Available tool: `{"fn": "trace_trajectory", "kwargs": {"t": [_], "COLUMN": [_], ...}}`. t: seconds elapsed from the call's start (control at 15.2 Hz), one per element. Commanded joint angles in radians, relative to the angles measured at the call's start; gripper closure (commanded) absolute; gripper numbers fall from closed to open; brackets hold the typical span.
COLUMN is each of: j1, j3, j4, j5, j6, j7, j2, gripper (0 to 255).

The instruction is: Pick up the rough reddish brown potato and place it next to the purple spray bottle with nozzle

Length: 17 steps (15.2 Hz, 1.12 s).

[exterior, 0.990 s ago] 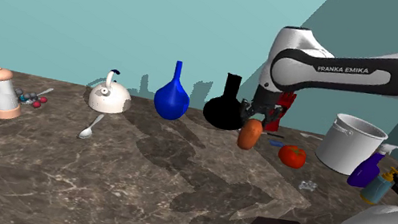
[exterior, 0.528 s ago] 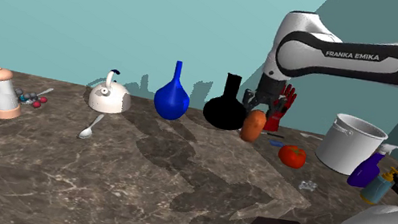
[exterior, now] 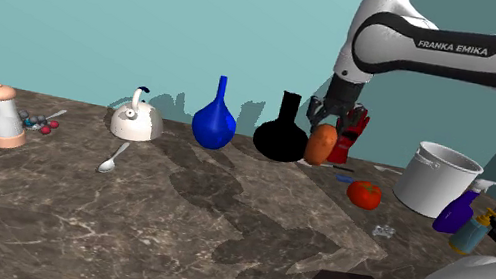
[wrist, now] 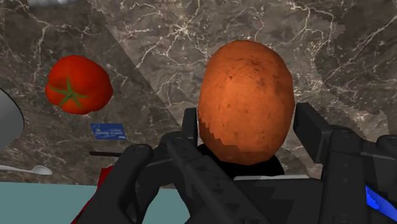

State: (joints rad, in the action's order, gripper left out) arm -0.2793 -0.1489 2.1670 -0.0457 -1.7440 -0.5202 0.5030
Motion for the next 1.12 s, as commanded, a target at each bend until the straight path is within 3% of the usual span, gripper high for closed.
{"fn": "trace_trajectory", "kwargs": {"t": [0.0, 0.66, 1.06], "j1": [-0.002, -0.006, -0.041], "j3": [0.004, 0.004, 0.116], "j4": [-0.029, -0.19, -0.101], "j5": [-0.001, -0.005, -0.041], "j6": [0.027, 0.155, 0.159], "j7": [0.006, 0.015, 0.154], "j2": [-0.002, -0.034, 0.069], "gripper": [255, 255, 255]}}
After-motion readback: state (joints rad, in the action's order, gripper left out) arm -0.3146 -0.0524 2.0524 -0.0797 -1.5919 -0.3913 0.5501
